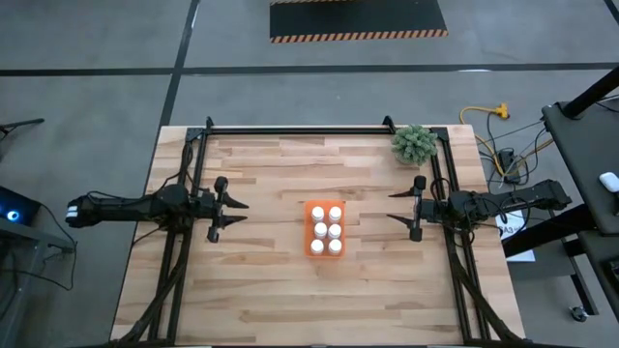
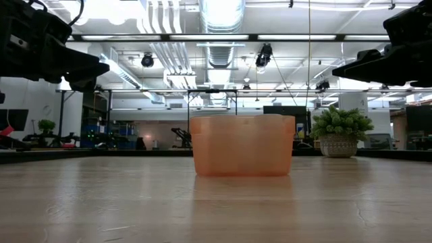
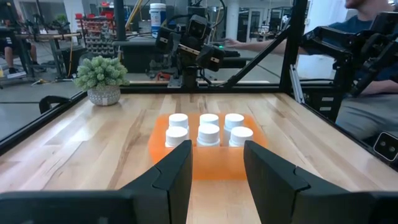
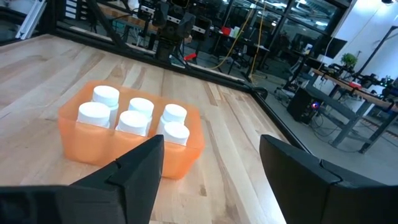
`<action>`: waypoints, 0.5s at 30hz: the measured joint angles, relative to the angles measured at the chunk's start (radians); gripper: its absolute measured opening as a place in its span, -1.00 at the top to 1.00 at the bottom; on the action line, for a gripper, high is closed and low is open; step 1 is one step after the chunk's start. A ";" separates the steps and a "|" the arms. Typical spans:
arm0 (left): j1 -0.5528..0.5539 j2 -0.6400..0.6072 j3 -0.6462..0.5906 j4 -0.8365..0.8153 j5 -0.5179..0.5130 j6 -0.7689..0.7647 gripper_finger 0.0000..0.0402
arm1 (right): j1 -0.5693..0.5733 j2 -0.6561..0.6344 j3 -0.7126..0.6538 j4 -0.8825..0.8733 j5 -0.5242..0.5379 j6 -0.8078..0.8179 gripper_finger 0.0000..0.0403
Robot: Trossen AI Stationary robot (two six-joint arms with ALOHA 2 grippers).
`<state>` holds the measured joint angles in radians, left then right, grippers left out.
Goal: Pick and place pill bottles into a basket
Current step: Return to Home Position
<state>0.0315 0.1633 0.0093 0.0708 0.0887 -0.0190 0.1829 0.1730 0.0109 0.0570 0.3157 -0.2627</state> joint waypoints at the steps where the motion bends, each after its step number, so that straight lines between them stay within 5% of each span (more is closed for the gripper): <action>1: 0.000 -0.001 0.000 0.000 0.000 0.000 0.36 | 0.000 0.000 0.000 0.000 0.000 -0.001 -0.27; 15: 0.000 0.000 0.000 0.000 0.000 0.000 0.36 | 0.000 0.000 0.000 0.000 0.000 -0.001 -0.27</action>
<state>0.0313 0.1636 0.0093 0.0708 0.0887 -0.0189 0.1825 0.1730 0.0109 0.0568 0.3157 -0.2638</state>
